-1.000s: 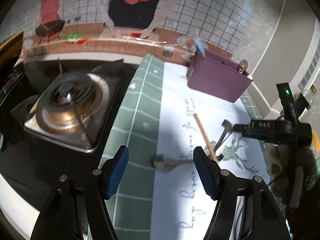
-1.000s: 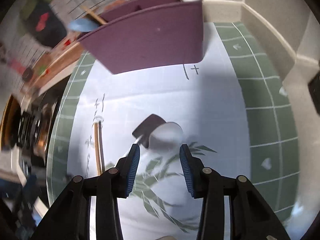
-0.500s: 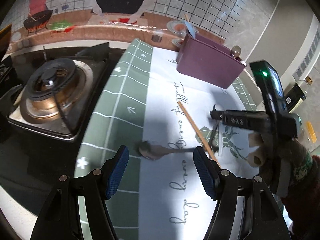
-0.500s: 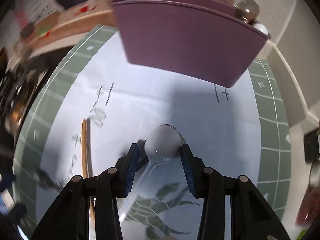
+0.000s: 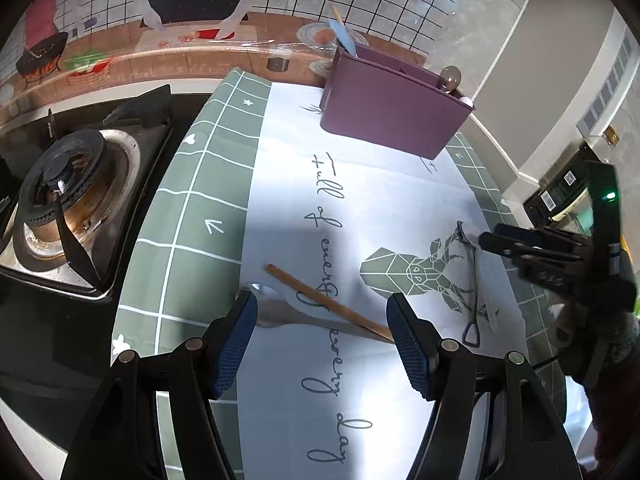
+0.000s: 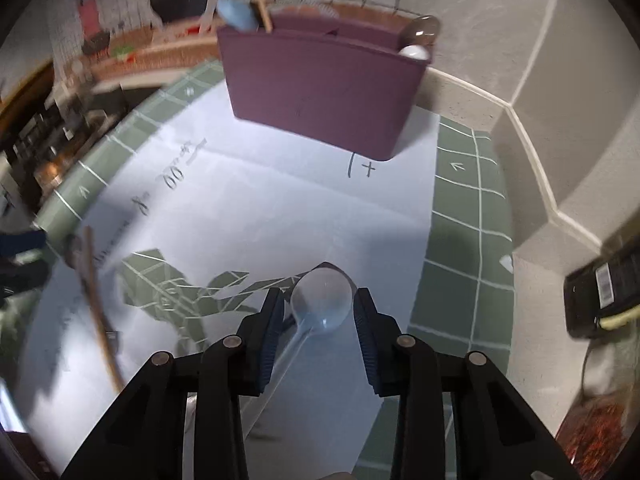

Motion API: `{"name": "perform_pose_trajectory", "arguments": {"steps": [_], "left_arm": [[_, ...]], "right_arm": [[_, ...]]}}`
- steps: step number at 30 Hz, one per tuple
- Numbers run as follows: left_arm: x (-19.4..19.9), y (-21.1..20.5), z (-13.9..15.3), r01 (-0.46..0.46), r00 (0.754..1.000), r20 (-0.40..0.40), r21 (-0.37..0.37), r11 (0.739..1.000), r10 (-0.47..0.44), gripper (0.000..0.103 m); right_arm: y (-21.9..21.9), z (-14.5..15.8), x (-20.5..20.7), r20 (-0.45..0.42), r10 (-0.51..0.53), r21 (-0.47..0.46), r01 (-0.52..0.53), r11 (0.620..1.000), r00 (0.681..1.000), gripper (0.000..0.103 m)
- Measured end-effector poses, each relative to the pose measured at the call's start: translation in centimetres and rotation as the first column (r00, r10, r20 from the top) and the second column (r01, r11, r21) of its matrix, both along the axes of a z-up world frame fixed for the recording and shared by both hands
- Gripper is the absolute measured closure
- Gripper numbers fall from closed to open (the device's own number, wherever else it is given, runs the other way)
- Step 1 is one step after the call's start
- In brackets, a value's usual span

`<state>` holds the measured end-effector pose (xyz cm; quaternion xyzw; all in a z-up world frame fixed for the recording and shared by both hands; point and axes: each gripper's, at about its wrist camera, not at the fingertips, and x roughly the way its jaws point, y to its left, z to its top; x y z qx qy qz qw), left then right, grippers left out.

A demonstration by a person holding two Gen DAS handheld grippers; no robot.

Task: Organize utensils
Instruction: 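Grasp the white plastic spoon by its bowl with the right gripper, then grasp the second wooden chopstick with the left gripper while the right gripper lifts the white spoon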

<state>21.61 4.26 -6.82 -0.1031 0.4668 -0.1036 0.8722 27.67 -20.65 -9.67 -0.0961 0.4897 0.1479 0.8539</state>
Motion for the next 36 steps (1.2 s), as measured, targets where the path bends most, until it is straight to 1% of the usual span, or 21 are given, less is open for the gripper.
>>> {"name": "perform_pose_trajectory", "arguments": {"steps": [2,4,5,6,8,9,11,13,14,17,20,21,23,25,26,27,30,32,36], "left_arm": [[0.1,0.1,-0.3,-0.005,1.000,-0.016,-0.010,1.000,0.004,0.036],[0.3,0.2,-0.5,-0.008,0.999,-0.033,-0.028,1.000,0.007,0.036],[0.4,0.2,-0.6,-0.009,0.999,-0.039,-0.037,0.999,0.008,0.036],[0.3,0.2,-0.6,-0.010,0.999,-0.039,-0.038,0.999,0.008,0.036],[0.1,0.2,-0.4,-0.007,0.999,-0.037,-0.036,0.999,0.006,0.036],[0.0,0.3,-0.4,-0.008,0.999,-0.037,-0.034,0.999,0.006,0.036],[-0.3,0.6,-0.3,-0.017,0.999,-0.040,-0.032,0.999,0.016,0.036],[-0.7,1.1,-0.2,-0.042,0.998,-0.047,-0.036,0.998,0.040,0.036],[-0.8,1.3,-0.2,-0.055,0.997,-0.051,-0.041,0.998,0.053,0.036],[-0.8,1.6,-0.5,-0.081,0.994,-0.074,-0.063,0.995,0.076,0.035],[-0.7,1.2,-1.0,-0.075,0.992,-0.111,-0.075,0.994,0.066,0.034],[-0.7,1.0,-1.1,-0.070,0.991,-0.123,-0.090,0.993,0.059,0.034],[-0.7,0.6,-1.4,-0.059,0.988,-0.148,-0.126,0.990,0.040,0.034],[-0.5,0.0,-1.6,-0.034,0.986,-0.165,-0.172,0.984,0.005,0.034],[-0.3,-0.3,-1.7,-0.027,0.986,-0.169,-0.183,0.983,-0.004,0.034],[0.0,-0.7,-1.8,-0.022,0.985,-0.173,-0.184,0.983,-0.010,0.034],[1.7,-1.8,-2.5,-0.023,0.981,-0.192,-0.146,0.989,-0.005,0.034],[2.9,-2.5,-2.4,-0.022,0.985,-0.174,-0.118,0.993,0.001,0.034],[5.6,-4.3,-2.5,0.030,0.989,-0.140,-0.096,0.995,-0.043,0.034]], "right_arm": [[-0.3,0.1,0.2,-0.043,-0.032,0.063,0.035,0.997,0.999,0.070],[-0.5,0.0,0.2,-0.104,-0.061,0.142,0.076,0.987,0.993,0.070],[-0.6,-0.2,0.2,-0.126,-0.075,0.160,0.095,0.983,0.989,0.070],[-0.5,-0.5,0.4,-0.141,-0.100,0.148,0.121,0.982,0.985,0.070],[-0.1,-0.9,0.3,-0.126,-0.136,0.112,0.150,0.982,0.983,0.070],[0.2,-1.2,0.6,-0.106,-0.160,0.061,0.167,0.984,0.981,0.070],[0.5,-1.9,1.2,-0.102,-0.195,0.016,0.198,0.980,0.975,0.070],[0.5,-2.4,1.8,-0.131,-0.212,0.030,0.218,0.976,0.968,0.070],[0.5,-2.5,2.0,-0.134,-0.215,0.037,0.222,0.974,0.967,0.068],[1.0,-2.4,2.2,-0.104,-0.219,0.014,0.221,0.975,0.970,0.070],[1.1,-2.0,1.7,-0.060,-0.194,0.006,0.194,0.981,0.979,0.073],[0.8,-1.5,1.2,-0.034,-0.184,0.020,0.185,0.983,0.982,0.073],[0.0,-0.4,0.5,-0.007,-0.175,0.052,0.175,0.983,0.985,0.073],[-0.7,0.5,-0.2,0.001,-0.176,0.091,0.175,0.980,0.984,0.073],[-1.1,0.9,-0.6,0.007,-0.175,0.107,0.173,0.979,0.985,0.073],[-1.5,1.4,-1.0,0.020,-0.176,0.120,0.172,0.978,0.984,0.073],[-2.5,2.5,-2.5,0.057,-0.179,0.134,0.170,0.976,0.982,0.073],[-3.2,2.9,-3.3,0.066,-0.186,0.148,0.174,0.973,0.980,0.073],[-4.5,3.1,-4.8,0.085,-0.208,0.155,0.193,0.969,0.974,0.073]]}}
